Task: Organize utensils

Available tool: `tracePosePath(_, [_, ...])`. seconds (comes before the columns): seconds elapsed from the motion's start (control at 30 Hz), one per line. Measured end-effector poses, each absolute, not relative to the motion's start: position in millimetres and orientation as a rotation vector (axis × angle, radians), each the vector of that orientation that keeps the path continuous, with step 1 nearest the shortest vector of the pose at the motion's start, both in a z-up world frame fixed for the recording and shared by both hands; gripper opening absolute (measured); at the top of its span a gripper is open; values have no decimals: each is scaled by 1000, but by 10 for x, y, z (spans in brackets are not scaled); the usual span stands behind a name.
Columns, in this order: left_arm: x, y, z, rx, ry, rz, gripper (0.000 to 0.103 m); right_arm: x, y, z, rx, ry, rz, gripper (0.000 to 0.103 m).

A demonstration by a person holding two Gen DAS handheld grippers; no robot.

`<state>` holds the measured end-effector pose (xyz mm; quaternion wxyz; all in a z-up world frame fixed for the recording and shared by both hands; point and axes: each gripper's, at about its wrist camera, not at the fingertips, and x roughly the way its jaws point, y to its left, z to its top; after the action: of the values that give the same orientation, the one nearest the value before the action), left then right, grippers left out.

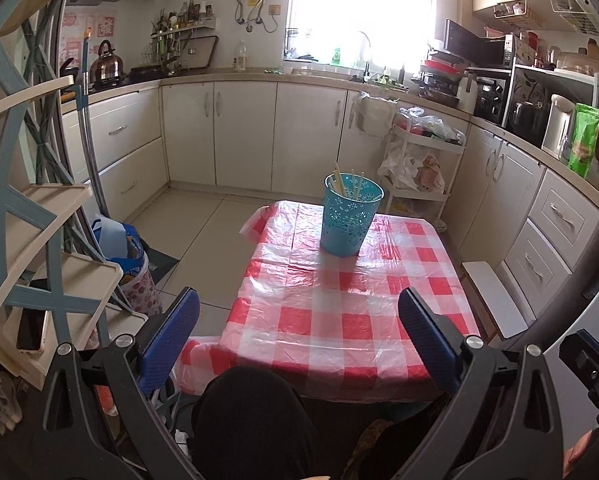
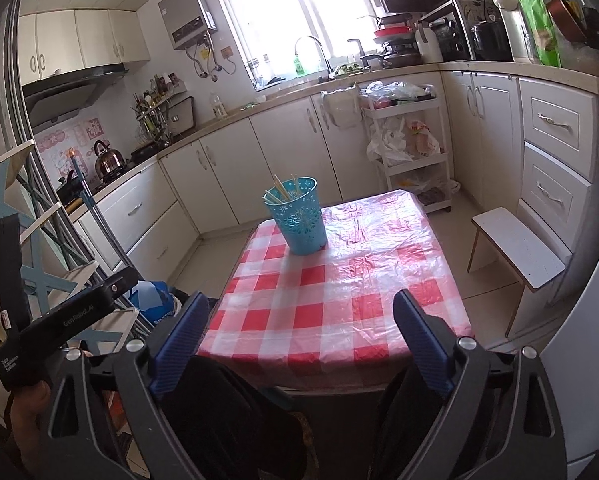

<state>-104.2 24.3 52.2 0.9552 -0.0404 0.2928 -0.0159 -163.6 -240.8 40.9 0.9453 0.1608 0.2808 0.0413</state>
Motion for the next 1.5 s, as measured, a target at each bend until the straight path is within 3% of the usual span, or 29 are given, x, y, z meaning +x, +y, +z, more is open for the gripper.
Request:
tracePosePath(0.47, [-1531, 297, 876, -95, 511, -21, 96, -2186, -2074, 610, 255, 535, 92, 96])
tracePosePath(1.5, [-1839, 187, 958, -33, 486, -36, 96, -2435, -2003, 714, 225, 502, 103, 96])
